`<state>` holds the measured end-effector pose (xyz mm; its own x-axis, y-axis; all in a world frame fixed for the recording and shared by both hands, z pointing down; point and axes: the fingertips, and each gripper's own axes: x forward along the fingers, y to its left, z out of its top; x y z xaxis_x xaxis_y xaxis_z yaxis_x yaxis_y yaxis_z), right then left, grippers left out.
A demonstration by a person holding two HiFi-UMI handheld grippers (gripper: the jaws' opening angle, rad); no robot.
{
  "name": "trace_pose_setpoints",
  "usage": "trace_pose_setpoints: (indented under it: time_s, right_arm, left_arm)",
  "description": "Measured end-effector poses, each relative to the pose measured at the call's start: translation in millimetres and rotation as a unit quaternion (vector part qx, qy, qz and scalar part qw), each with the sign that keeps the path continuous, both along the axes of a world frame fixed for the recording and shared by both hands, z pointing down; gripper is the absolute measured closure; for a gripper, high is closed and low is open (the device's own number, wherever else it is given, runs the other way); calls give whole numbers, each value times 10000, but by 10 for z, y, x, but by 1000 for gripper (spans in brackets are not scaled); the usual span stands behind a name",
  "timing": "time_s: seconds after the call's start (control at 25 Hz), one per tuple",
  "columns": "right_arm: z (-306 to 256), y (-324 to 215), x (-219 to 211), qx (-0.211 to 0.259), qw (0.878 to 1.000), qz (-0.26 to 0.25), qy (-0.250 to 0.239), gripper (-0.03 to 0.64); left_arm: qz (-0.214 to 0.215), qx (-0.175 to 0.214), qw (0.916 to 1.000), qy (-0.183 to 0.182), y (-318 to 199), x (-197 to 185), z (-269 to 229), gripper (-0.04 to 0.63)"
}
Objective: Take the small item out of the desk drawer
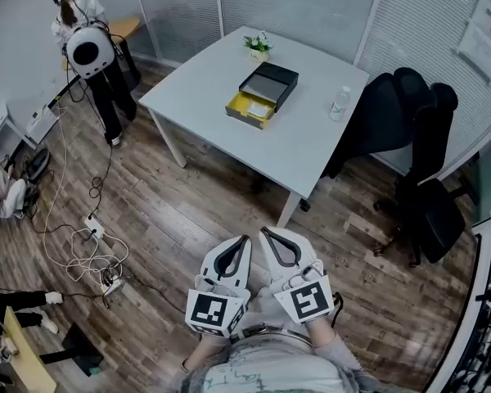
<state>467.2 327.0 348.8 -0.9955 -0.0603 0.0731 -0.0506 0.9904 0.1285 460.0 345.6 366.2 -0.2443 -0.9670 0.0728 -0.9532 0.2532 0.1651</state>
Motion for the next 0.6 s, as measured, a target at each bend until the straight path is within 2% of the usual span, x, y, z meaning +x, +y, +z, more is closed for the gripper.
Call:
trace_pose_setpoints:
  time_s: [0.28,0.6]
  right_arm:
    - [-8,-262,-414,-123,9997,212,-51,617]
    - [-52,-708,-1205,-49,9993,378,-68,617]
  left_arm:
    - [223,42,9997,20,-262,-428,5,598]
    - [640,41,9979,32,-780,-1234,-12,597]
